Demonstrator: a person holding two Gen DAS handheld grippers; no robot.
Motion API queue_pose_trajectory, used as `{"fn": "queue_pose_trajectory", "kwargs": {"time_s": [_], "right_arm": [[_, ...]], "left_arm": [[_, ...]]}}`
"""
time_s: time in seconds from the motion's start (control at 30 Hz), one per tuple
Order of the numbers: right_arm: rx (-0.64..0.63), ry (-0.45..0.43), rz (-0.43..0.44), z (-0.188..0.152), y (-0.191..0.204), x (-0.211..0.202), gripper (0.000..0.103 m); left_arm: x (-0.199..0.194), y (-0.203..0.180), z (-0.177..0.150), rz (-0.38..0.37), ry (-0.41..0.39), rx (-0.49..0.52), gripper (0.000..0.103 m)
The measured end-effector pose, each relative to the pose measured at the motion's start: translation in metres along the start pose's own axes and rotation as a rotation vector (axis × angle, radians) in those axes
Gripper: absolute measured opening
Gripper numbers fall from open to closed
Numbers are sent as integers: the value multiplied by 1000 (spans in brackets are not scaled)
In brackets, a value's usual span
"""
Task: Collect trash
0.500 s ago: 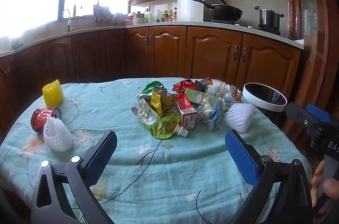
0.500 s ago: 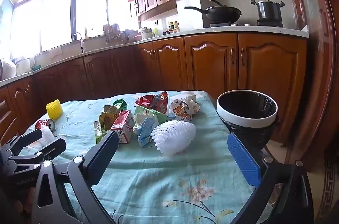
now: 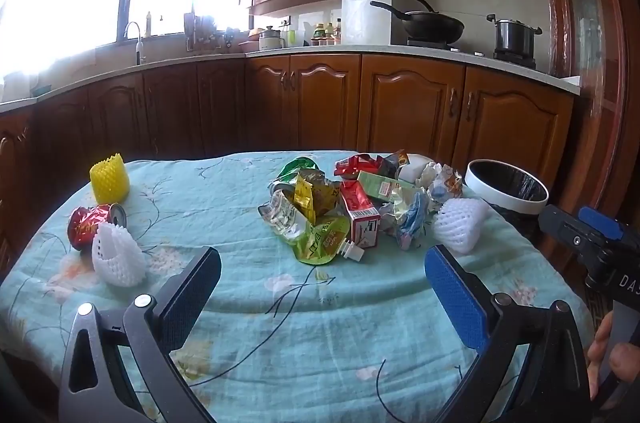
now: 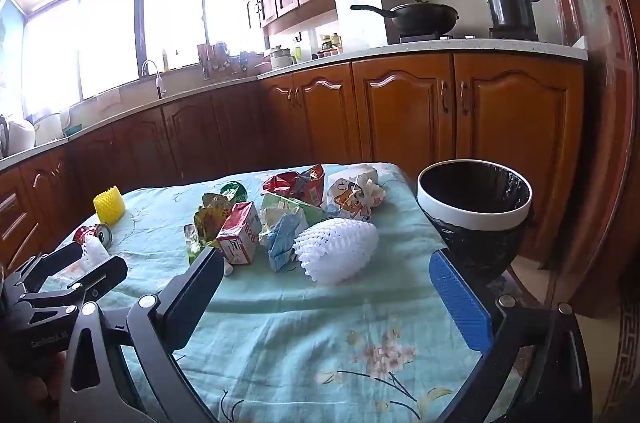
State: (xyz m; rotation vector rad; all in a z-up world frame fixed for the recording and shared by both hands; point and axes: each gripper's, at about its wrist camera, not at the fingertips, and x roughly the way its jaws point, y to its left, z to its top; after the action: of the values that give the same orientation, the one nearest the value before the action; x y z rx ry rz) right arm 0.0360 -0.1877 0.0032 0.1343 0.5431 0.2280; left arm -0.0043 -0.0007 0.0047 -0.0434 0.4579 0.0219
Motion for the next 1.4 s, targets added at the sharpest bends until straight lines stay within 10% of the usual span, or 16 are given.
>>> {"fn": "queue_pose_trajectory", "kwargs": {"time_s": [1.4], "right_arm": [[12,0,26,1,1,-2,103]], "left_arm": [[2,4,-3,11,-2,-8,102]]}}
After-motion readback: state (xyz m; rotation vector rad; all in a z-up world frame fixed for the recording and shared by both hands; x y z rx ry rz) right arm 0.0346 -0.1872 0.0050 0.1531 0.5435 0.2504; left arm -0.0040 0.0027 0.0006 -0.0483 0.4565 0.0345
